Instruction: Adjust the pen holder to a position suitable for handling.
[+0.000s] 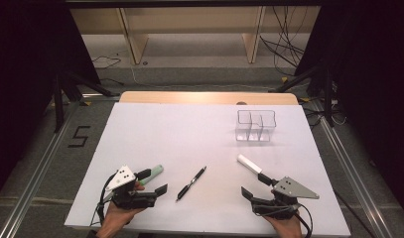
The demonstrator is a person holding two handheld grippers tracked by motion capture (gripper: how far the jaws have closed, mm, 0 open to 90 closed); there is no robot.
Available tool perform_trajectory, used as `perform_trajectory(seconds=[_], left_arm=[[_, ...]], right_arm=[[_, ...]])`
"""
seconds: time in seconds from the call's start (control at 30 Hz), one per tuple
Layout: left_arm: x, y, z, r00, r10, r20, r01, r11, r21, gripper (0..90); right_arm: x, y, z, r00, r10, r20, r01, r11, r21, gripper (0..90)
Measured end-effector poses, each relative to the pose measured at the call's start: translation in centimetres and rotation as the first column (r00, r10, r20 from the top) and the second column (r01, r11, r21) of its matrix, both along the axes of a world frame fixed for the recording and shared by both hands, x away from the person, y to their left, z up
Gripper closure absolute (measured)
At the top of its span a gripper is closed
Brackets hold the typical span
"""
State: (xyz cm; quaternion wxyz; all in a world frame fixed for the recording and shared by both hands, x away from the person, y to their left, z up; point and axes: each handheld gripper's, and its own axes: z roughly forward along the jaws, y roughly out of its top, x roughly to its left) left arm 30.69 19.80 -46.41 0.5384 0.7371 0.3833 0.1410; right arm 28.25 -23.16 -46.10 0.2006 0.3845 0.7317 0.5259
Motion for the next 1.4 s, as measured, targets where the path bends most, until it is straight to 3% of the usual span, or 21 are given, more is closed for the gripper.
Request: perform_trajectory(seconds=[0.4, 0.7, 1.03, 1.17, 1.2, 1.3, 1.4], left_arm=[[0.0, 0.0, 0.0, 1.0, 0.005, -0.001, -0.005, 0.9999, -0.009, 14.4], [0.0, 0.1, 0.1, 0.9999, 0.013, 0.002, -0.013, 0.9999, -0.009, 14.4], [0.0, 0.1, 0.1, 0.9999, 0.014, 0.001, -0.014, 0.9999, -0.007, 14.4], [0.0, 0.1, 0.1, 0.9999, 0.014, 0.003, -0.014, 0.9999, -0.009, 14.3], [0.0, 0.1, 0.1, 0.9999, 0.014, 0.002, -0.014, 0.9999, -0.009, 14.3], [0.0, 0.2, 0.1, 0.9999, 0.016, 0.002, -0.016, 0.9998, -0.007, 14.3], [0.0, 0.1, 0.1, 0.9998, 0.019, 0.002, -0.019, 0.9998, -0.011, 14.3]], right_arm=[[0.7, -0.6, 0.8, 0.9994, -0.026, 0.021, 0.026, 1.0, 0.004, 27.8], [1.4, -1.3, 1.7, 0.9993, -0.037, 0.01, 0.037, 0.999, 0.0, 30.6], [3.7, -3.1, 3.2, 0.9963, -0.085, 0.011, 0.085, 0.996, -0.017, 49.2], [4.9, -3.9, 3.6, 0.9887, -0.15, 0.006, 0.15, 0.988, -0.042, 63.1], [4.9, -3.9, 3.6, 0.9887, -0.15, 0.006, 0.15, 0.988, -0.042, 63.1], [6.4, -5.3, 4.1, 0.9678, -0.251, 0.023, 0.251, 0.967, -0.033, 78.8], [8.0, -6.4, 4.4, 0.9484, -0.316, 0.028, 0.317, 0.947, -0.053, 86.4]])
